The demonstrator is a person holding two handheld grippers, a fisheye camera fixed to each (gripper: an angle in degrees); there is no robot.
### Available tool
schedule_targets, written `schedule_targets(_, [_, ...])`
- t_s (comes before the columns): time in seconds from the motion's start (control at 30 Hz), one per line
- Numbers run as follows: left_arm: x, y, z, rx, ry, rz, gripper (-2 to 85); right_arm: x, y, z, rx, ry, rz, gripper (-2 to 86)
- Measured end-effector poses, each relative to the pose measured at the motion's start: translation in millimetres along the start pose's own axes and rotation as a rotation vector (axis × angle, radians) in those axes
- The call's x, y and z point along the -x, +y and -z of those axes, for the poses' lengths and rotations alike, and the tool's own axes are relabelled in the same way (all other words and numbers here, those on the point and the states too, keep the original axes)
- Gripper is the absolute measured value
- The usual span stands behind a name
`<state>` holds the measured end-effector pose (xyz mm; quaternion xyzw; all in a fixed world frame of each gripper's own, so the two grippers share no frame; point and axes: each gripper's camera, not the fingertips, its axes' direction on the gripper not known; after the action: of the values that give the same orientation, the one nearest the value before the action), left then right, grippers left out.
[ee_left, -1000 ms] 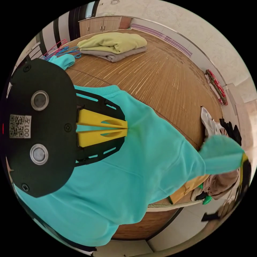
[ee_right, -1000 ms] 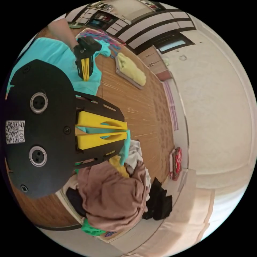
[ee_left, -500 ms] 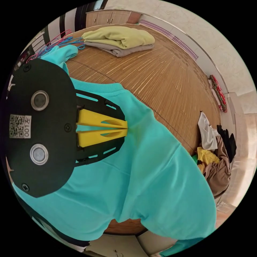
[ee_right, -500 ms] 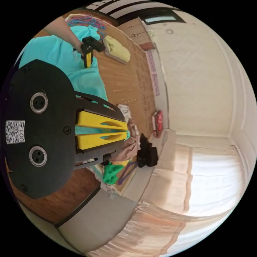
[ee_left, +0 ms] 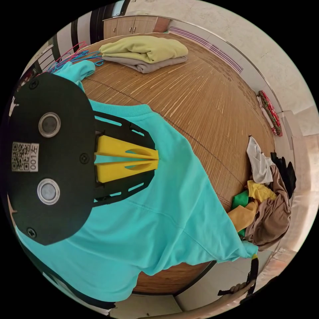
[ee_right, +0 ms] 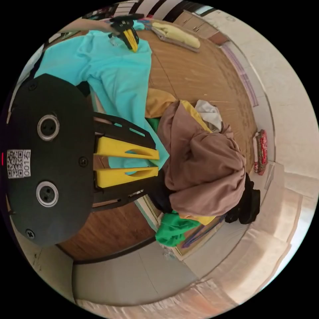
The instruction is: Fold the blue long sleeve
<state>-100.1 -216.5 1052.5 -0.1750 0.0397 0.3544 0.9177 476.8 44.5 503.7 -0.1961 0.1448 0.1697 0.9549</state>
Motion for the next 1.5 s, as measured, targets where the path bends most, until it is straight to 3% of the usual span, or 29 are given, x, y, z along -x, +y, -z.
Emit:
schedule_targets(0.17, [2.1, -4.1, -6.7, -0.003, 0.013, -0.002, -1.0, -22.6, 44.9, 10.4, -0.043, 0.023, 0.076, 6.4])
schedule_targets(0.4, [-6.3, -15.9, -16.6, 0.039, -0.010, -0.017, -1.0, 72.3, 95.7, -46.1, -0.034, 0.139, 0.327, 9.4])
schedule_targets(0.6, [-28.7, -25.1, -25.9, 0.088, -0.097, -0.088, -1.0, 63.1, 79.0, -104.9, 0.067, 0.195, 0.213, 4.6])
schedule_targets(0.77, [-37.1, -22.6, -32.1, 0.077, -0.114, -0.086, -1.0, 10.0, 87.4, -96.0, 0.048, 0.438, 0.122, 1.0])
schedule_targets(0.97, [-25.9, -14.4, -37.2, 0.039, -0.014, 0.003, -1.0, -66.6, 92.0, -7.8, -0.092, 0.323, 0.065, 1.1])
schedule_targets(1.07, [-30.2, -10.3, -40.1, 0.030, -0.014, 0.011, -1.0, -73.0, 88.8, 11.4, -0.087, 0.038, 0.200, 2.9])
schedule_targets(1.2, [-47.0, -5.6, -44.3, 0.031, -0.071, -0.014, -1.0, -42.6, 97.9, -41.1, 0.021, -0.108, 0.343, 8.7])
schedule_targets(1.4, [-60.1, -2.1, -50.3, 0.063, -0.094, -0.027, -1.0, -23.7, 98.3, -129.1, 0.081, -0.026, 0.426, 15.9])
schedule_targets(1.5, [-58.1, 4.4, -52.3, 0.055, -0.061, -0.005, -1.0, -33.1, 78.6, -146.8, 0.069, 0.002, 0.466, 14.6])
